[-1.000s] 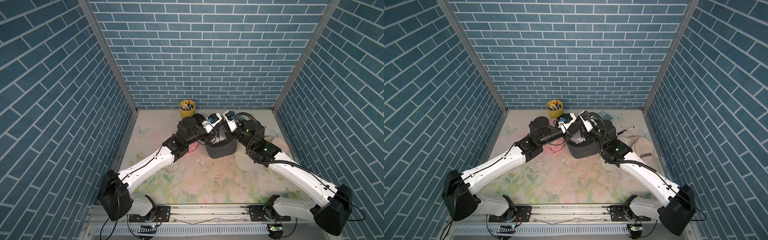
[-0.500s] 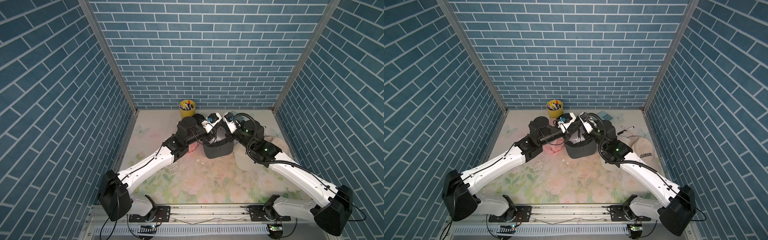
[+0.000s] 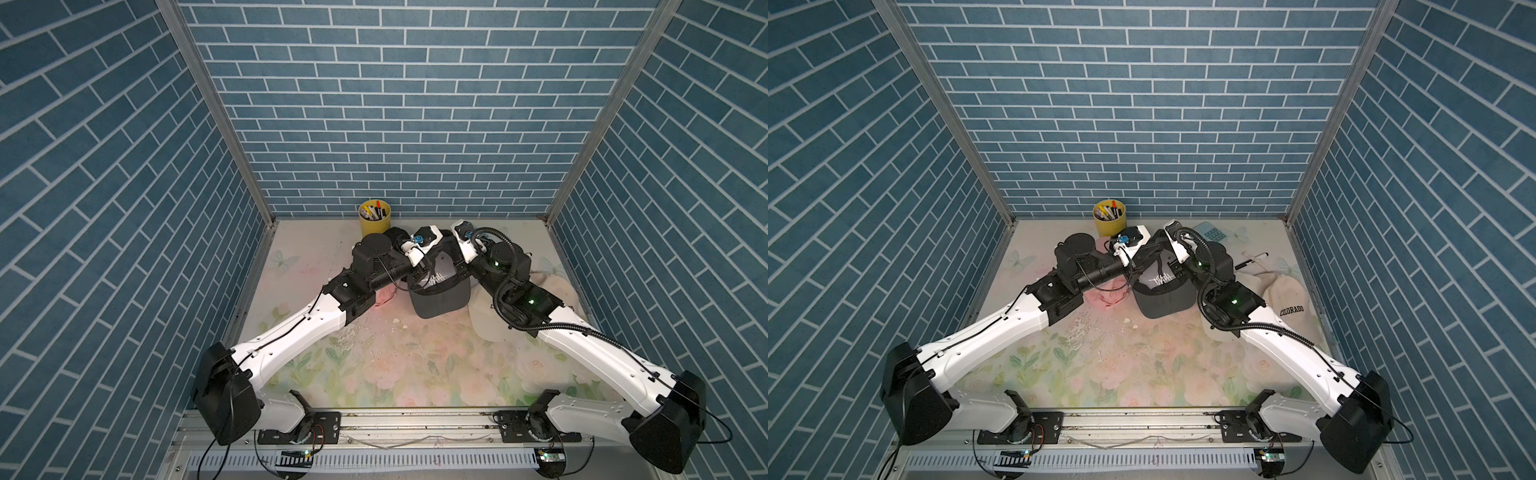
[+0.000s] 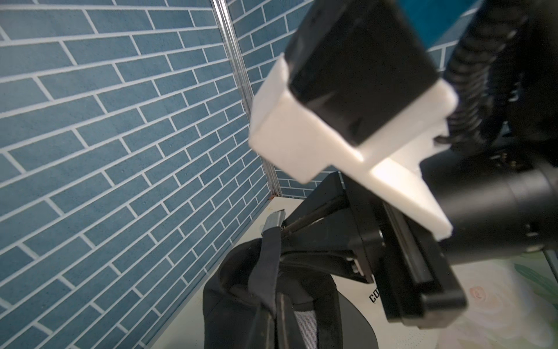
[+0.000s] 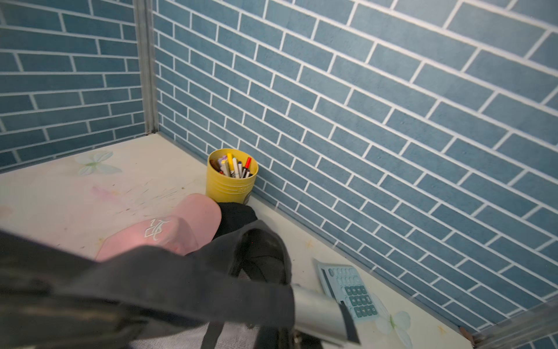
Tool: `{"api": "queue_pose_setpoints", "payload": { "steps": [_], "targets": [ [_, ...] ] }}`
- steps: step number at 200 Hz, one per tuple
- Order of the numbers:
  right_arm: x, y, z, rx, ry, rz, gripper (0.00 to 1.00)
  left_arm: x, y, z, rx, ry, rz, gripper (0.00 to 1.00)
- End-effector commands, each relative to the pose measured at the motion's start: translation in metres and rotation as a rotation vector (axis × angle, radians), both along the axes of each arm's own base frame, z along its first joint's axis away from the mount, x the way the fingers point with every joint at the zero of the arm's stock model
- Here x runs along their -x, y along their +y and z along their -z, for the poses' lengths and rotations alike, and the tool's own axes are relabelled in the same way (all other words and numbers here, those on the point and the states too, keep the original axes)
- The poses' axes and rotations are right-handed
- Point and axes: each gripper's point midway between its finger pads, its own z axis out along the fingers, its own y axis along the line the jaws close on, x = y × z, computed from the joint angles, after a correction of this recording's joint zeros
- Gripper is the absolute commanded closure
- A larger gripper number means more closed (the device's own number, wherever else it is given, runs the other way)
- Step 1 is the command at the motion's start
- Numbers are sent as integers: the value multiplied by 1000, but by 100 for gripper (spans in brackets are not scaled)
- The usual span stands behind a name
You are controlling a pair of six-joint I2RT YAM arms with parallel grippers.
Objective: Open the adjustable buckle of the baseball cap
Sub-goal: Pull the adjustable strap on the baseball cap, then place the baseball cap at the center of the board.
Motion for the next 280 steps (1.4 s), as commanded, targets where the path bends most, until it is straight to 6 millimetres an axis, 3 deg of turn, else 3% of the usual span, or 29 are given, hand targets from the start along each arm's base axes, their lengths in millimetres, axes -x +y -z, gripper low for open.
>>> {"api": "queue_pose_setpoints", "payload": {
  "steps": [1,83,94,100,113,130,155,198,242,280],
  "targets": [
    [-4,-19,-25,-76,-68,90,100,3,10,0,0,-5,-23,100],
    [-15,-22,-25,-105,-31,132,100,-21,58,6,137,57,-264,100],
    [-17,-20,-26,-101,-20,130,100,-22,61,8,136,69,-273,82],
    [-17,-19,-27,-104,-9,128,100,-23,62,8,137,72,-282,64],
    [-19,-15,-28,-109,18,122,100,-24,63,6,139,73,-284,60],
    [-22,-14,-28,-118,52,128,100,-32,68,0,160,80,-337,41],
    [-25,-17,-31,-138,98,173,100,-38,77,-12,184,91,-366,38],
    [-36,-33,-42,-202,180,355,100,-13,57,-16,209,114,-202,32],
    [-44,-46,-55,-266,210,580,100,13,4,19,165,218,-86,30],
    [-41,-40,-59,-324,251,655,100,31,-29,39,188,255,-8,28]
  ]
}}
